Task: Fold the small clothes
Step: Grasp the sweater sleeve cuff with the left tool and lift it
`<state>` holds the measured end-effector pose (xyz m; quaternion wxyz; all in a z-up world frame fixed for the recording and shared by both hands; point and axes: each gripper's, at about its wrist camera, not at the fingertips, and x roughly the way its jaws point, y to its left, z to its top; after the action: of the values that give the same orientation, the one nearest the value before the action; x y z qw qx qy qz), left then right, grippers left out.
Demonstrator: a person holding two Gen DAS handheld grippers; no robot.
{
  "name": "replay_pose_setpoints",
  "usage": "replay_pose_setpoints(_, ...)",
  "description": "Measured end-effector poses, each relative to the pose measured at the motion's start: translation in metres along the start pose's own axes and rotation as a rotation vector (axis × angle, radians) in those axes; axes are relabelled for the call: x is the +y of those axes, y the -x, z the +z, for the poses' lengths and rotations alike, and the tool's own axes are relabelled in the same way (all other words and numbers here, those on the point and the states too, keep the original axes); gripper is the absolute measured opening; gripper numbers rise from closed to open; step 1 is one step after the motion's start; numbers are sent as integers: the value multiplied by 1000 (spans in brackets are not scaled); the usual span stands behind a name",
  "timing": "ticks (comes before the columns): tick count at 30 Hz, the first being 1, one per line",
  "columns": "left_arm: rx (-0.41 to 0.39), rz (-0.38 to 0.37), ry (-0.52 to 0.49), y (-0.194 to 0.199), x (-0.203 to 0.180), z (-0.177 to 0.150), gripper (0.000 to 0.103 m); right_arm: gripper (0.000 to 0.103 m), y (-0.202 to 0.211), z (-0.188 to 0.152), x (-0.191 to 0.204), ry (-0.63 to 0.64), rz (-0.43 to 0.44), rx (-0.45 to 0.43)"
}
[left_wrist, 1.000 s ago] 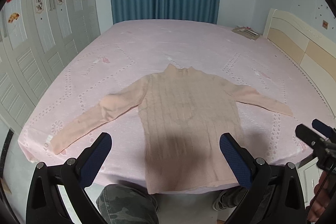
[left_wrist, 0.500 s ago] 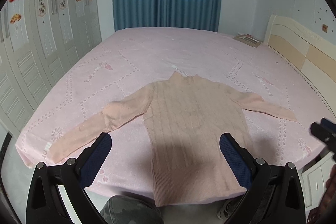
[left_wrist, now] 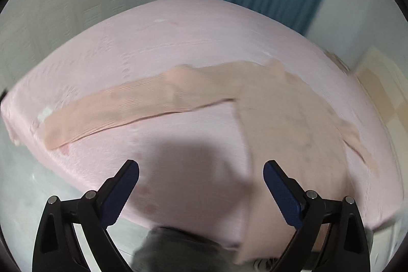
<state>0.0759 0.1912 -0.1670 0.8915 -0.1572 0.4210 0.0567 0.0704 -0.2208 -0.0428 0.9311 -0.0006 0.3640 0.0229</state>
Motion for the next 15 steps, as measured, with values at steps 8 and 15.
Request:
replay_pose_setpoints(8, 21, -23, 315, -42, 112, 3, 94, 90, -34, -16, 11, -23, 25, 32)
replay_pose_setpoints(15, -34, -52, 442, -68, 161, 16, 91, 88, -75, -20, 25, -28, 13, 131)
